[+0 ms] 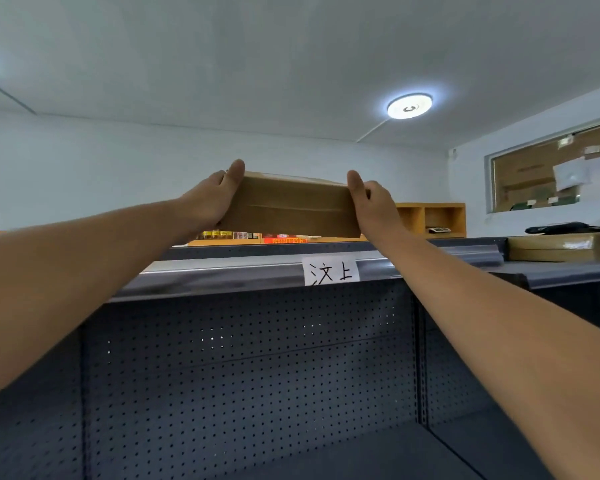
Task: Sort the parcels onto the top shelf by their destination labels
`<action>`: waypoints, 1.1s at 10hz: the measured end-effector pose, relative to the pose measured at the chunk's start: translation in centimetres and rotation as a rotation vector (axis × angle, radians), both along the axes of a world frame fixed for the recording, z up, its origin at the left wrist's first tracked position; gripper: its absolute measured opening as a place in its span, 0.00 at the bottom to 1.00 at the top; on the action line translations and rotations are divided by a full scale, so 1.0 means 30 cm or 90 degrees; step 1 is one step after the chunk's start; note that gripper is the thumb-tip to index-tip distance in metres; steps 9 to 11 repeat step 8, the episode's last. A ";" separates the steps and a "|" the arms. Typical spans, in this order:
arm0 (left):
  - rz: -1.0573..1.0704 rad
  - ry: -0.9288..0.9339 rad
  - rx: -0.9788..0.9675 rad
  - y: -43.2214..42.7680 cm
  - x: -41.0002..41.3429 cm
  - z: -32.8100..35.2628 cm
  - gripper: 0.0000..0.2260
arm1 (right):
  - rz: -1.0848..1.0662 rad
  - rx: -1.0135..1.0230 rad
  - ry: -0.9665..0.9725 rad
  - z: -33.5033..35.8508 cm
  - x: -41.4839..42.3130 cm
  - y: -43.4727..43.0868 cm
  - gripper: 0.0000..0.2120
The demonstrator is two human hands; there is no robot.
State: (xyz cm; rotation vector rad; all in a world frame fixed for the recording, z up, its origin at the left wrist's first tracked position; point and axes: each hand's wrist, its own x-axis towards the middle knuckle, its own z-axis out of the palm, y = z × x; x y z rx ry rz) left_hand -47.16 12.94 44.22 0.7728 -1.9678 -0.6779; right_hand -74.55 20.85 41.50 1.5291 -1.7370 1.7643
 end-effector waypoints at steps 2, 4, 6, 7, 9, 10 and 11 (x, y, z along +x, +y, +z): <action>0.035 -0.021 0.057 -0.044 0.020 -0.038 0.36 | -0.009 0.076 0.015 0.002 0.005 -0.018 0.30; 0.018 -0.076 0.076 -0.062 -0.003 -0.115 0.34 | 0.006 0.116 0.034 -0.030 -0.010 -0.023 0.29; 0.022 -0.101 0.067 -0.087 -0.030 -0.123 0.26 | -0.018 0.124 0.064 -0.068 -0.022 -0.027 0.30; 0.039 -0.104 0.052 -0.085 -0.029 -0.122 0.27 | -0.023 0.135 0.063 -0.071 -0.014 -0.020 0.30; 0.066 -0.082 -0.010 -0.098 -0.006 -0.118 0.22 | -0.038 0.101 0.055 -0.072 -0.004 -0.026 0.24; 0.066 -0.082 -0.010 -0.098 -0.006 -0.118 0.22 | -0.038 0.101 0.055 -0.072 -0.004 -0.026 0.24; 0.066 -0.082 -0.010 -0.098 -0.006 -0.118 0.22 | -0.038 0.101 0.055 -0.072 -0.004 -0.026 0.24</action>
